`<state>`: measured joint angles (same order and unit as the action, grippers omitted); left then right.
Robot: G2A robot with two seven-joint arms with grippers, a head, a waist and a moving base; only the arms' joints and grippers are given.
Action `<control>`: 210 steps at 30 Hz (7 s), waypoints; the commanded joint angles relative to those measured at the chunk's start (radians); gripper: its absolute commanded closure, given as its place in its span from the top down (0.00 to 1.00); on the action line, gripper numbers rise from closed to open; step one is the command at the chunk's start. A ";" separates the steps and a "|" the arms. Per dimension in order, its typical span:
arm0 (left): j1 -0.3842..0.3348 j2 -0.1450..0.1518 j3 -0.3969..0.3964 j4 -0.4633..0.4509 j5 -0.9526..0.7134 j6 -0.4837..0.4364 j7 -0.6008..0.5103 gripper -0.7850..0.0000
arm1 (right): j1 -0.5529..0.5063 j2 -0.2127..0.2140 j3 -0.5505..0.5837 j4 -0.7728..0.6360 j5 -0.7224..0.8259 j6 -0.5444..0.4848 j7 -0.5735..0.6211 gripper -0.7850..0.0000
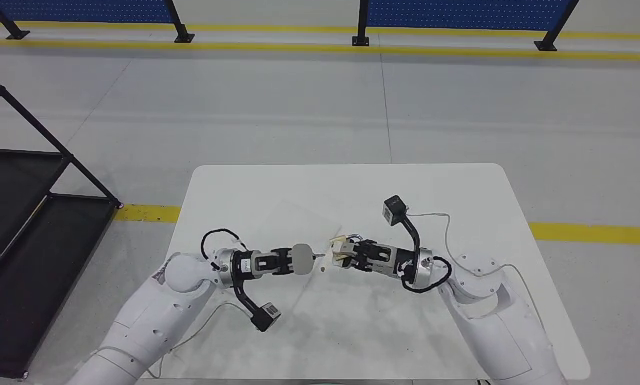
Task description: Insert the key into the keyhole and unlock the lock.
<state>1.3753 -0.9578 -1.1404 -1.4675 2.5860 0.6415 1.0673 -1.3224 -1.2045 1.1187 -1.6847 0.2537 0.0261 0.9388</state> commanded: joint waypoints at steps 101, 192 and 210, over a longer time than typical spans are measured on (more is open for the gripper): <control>0.067 -0.026 0.021 -0.060 0.089 -0.009 -0.224 0.00 | -0.081 0.029 -0.043 -0.113 -0.199 -0.088 -0.223 0.00; 0.078 0.013 -0.174 -0.104 -0.785 -1.209 -0.193 1.00 | -0.071 0.049 -0.053 -0.102 -0.183 -0.085 -0.204 0.00; -0.083 0.025 -0.032 0.063 -1.903 -1.651 -1.311 1.00 | -0.071 0.049 -0.053 -0.102 -0.183 -0.085 -0.204 0.00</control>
<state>1.2898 -0.9328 -1.1707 -1.4037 0.6516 -1.0096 -0.2701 -1.3938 -1.1556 1.0662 -1.7871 0.0702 -0.0585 0.7350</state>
